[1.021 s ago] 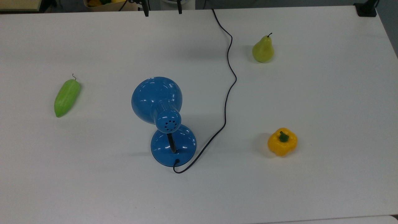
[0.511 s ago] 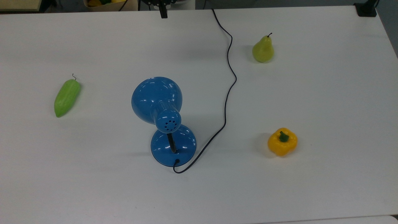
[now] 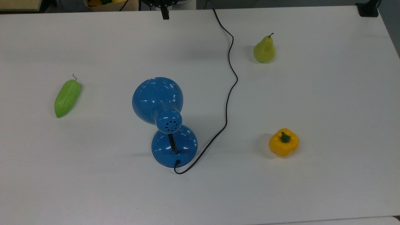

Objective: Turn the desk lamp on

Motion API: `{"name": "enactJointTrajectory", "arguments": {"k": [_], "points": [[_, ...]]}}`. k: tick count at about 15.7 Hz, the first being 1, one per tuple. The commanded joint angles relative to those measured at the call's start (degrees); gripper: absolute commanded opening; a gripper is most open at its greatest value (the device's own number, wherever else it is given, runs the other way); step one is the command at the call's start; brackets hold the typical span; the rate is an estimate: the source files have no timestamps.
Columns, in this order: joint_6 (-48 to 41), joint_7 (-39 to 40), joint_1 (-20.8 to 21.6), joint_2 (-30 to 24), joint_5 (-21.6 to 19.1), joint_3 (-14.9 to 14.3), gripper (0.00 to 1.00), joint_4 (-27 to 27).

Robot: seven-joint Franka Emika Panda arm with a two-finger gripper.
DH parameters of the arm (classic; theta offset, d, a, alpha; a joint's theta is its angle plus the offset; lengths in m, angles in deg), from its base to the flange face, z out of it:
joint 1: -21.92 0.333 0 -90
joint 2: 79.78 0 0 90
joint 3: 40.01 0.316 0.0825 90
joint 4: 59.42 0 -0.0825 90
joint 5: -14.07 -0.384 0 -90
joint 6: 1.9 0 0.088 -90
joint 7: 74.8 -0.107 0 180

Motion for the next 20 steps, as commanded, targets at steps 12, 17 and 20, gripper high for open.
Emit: {"name": "enactJointTrajectory", "arguments": {"k": [12, 17, 20], "points": [[16.40, 5.12, 0.61, 0.70, 0.24, 0.05, 0.00, -12.31], [29.60, 4.51, 0.52, 6.23, 0.24, 0.05, 0.00, -13.73], [35.67, 4.33, 0.52, 9.66, 0.15, 0.13, 0.00, -13.82]]}}
